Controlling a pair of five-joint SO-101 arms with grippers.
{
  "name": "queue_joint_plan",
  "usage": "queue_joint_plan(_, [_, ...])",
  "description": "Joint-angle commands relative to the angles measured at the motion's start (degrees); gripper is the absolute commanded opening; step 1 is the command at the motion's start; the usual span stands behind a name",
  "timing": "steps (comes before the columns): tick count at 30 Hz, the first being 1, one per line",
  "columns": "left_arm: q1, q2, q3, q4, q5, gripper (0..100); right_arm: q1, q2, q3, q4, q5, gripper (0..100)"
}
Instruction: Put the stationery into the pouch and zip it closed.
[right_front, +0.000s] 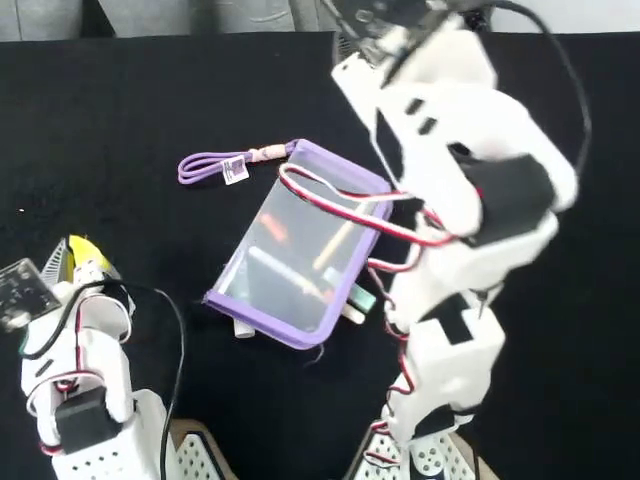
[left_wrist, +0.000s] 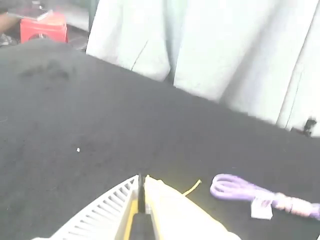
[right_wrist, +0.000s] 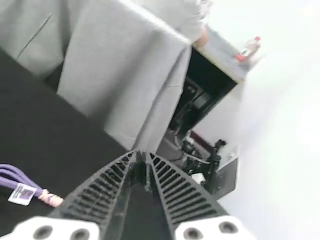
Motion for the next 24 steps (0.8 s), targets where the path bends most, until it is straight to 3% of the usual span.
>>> queue_joint_plan(1, [-0.40,-0.09,-3.91,-1.23,1.05,3,2.11,-4.53,-1.71,1.49,-0.18,1.5])
queue_joint_plan(6, [1.45,0.00,-0.75,-2.55,-1.23,3,2.20,-4.88,-1.71,1.58,-0.18,1.5])
queue_joint_plan(12, [10.77,6.51,-3.21,-4.04,-19.43,3,2.20,-4.88,-1.71,1.58,-0.44,1.5])
queue_joint_plan(19, [11.21,40.26,-26.77,-3.25,-20.22,3,1.93,-4.79,-1.63,1.58,-0.44,1.5])
queue_joint_plan(24, [13.05,70.86,-53.05,9.14,-20.31,3,2.02,-4.79,-1.63,1.58,-0.18,1.5])
